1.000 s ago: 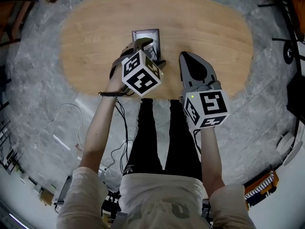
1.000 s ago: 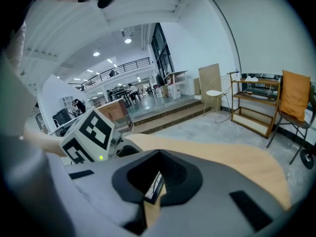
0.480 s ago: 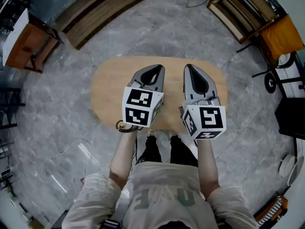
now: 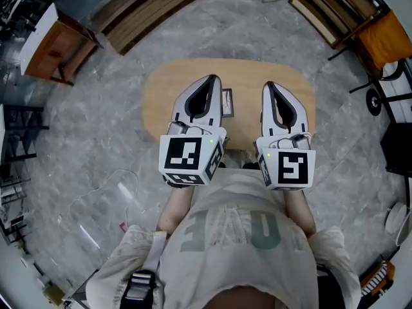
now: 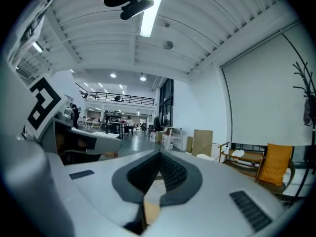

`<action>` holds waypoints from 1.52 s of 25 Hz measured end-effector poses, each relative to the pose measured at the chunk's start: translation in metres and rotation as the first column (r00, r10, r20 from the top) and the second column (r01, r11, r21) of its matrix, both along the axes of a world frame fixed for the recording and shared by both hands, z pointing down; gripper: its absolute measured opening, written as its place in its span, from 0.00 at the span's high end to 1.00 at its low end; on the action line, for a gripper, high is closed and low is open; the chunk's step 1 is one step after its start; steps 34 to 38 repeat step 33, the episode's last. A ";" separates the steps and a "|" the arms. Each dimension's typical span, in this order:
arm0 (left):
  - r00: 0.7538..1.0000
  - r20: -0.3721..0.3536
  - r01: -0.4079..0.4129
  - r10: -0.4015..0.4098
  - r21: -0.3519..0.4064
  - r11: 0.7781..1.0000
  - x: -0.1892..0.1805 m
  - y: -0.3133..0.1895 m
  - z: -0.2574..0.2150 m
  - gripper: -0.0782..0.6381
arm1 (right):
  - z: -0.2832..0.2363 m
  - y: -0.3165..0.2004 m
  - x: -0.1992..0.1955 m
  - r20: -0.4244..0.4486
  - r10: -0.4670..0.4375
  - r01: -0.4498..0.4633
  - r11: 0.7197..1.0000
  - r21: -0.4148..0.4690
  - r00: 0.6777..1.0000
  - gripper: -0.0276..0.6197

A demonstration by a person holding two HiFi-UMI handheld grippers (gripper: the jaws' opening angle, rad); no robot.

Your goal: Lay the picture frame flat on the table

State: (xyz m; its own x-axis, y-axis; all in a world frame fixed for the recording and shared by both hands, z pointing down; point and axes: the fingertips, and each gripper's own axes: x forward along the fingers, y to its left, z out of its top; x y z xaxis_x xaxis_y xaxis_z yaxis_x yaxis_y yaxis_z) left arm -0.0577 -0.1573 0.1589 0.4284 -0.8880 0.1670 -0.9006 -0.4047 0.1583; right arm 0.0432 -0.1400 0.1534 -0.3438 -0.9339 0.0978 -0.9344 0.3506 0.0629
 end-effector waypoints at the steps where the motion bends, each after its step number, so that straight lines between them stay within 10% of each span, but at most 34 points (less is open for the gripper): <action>1: 1.000 0.004 -0.004 0.004 0.007 1.000 0.000 0.006 -0.001 0.88 | -0.001 0.005 -0.001 0.003 -0.003 0.003 1.000 0.004 1.000 0.95; 38: 0.999 0.015 0.031 -0.032 0.043 0.999 -0.017 0.018 -0.009 0.88 | 0.013 0.020 -0.009 0.062 0.017 -0.015 0.999 -0.034 0.998 0.95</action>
